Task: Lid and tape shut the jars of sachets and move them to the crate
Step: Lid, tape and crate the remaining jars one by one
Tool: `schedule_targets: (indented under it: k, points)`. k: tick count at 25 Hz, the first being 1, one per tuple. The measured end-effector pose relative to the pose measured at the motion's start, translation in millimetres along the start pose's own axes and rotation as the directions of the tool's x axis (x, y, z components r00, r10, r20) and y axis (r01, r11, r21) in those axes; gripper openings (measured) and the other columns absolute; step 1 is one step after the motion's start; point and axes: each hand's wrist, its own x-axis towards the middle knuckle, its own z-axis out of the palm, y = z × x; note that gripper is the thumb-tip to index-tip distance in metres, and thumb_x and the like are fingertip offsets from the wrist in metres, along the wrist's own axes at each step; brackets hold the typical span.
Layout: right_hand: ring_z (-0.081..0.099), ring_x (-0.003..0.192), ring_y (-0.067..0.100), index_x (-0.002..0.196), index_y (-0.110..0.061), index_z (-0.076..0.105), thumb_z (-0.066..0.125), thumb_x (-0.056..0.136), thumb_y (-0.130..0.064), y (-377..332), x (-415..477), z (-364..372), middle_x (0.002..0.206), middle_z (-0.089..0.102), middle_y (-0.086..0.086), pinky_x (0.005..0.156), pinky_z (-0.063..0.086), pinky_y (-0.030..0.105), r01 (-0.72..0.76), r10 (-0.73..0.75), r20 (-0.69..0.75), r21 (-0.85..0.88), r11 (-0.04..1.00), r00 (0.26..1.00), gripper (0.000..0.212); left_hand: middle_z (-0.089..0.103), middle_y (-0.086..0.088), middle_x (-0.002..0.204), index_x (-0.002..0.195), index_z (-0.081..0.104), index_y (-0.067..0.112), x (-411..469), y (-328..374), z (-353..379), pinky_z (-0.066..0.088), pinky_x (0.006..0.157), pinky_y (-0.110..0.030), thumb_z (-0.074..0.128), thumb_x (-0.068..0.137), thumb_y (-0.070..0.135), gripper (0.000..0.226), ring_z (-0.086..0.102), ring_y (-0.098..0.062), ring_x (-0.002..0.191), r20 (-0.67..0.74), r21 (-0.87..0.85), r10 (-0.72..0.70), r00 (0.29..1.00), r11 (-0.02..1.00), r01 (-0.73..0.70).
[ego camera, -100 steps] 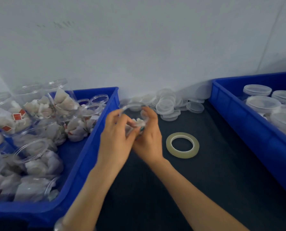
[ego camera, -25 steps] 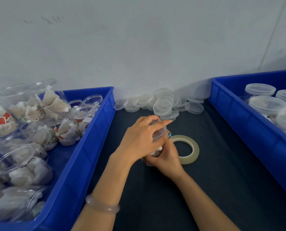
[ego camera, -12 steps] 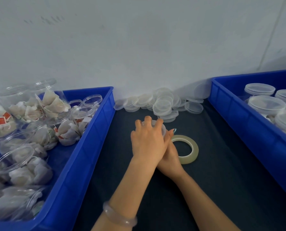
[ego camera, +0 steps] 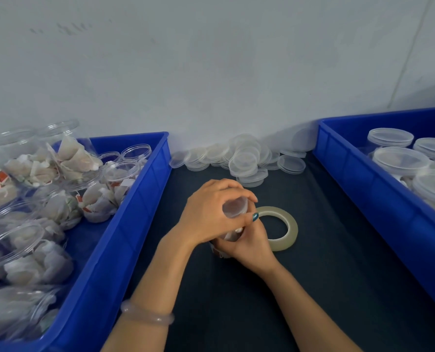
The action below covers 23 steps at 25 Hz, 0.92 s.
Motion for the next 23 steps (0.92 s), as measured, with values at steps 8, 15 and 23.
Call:
schedule_targets:
  k: [8, 15, 23]
  points:
    - [0.065, 0.107, 0.011, 0.126, -0.033, 0.044, 0.087, 0.062, -0.021, -3.5, -0.6, -6.4, 0.113, 0.066, -0.013, 0.087, 0.055, 0.027, -0.057, 0.051, 0.065, 0.091, 0.994, 0.997, 0.078, 0.064, 0.026, 0.123, 0.116, 0.071, 0.040, 1.6, -6.4, -7.9, 0.034, 0.106, -0.019, 0.072, 0.080, 0.029, 0.037, 0.052, -0.003, 0.125, 0.046, -0.150, 0.143, 0.989, 0.979, -0.135]
    - [0.067, 0.090, 0.015, 0.106, -0.015, 0.061, 0.076, 0.065, -0.030, -24.5, -3.5, -10.1, 0.095, 0.070, -0.002, 0.079, 0.051, 0.027, -0.241, 0.133, 0.319, 0.328, 0.913, 0.938, 0.046, 0.072, 0.005, 0.117, 0.108, 0.076, 0.025, -10.5, -20.6, -21.5, 0.049, 0.095, -0.021, 0.067, 0.082, 0.034, 0.029, 0.061, -0.012, 0.121, 0.102, -0.708, 0.094, 0.990, 0.706, 0.006]
    - [0.070, 0.091, 0.012, 0.107, -0.016, 0.075, 0.082, 0.068, -0.048, -35.1, -7.8, -17.7, 0.098, 0.074, 0.000, 0.082, 0.055, 0.026, -0.547, 0.111, 0.622, 0.571, 0.612, 0.775, 0.050, 0.071, 0.000, 0.114, 0.096, 0.075, 0.025, -11.9, -17.2, -17.5, 0.054, 0.089, -0.030, 0.064, 0.079, 0.020, 0.021, 0.066, -0.019, 0.110, 0.110, -0.907, 0.158, 0.981, 0.421, 0.034]
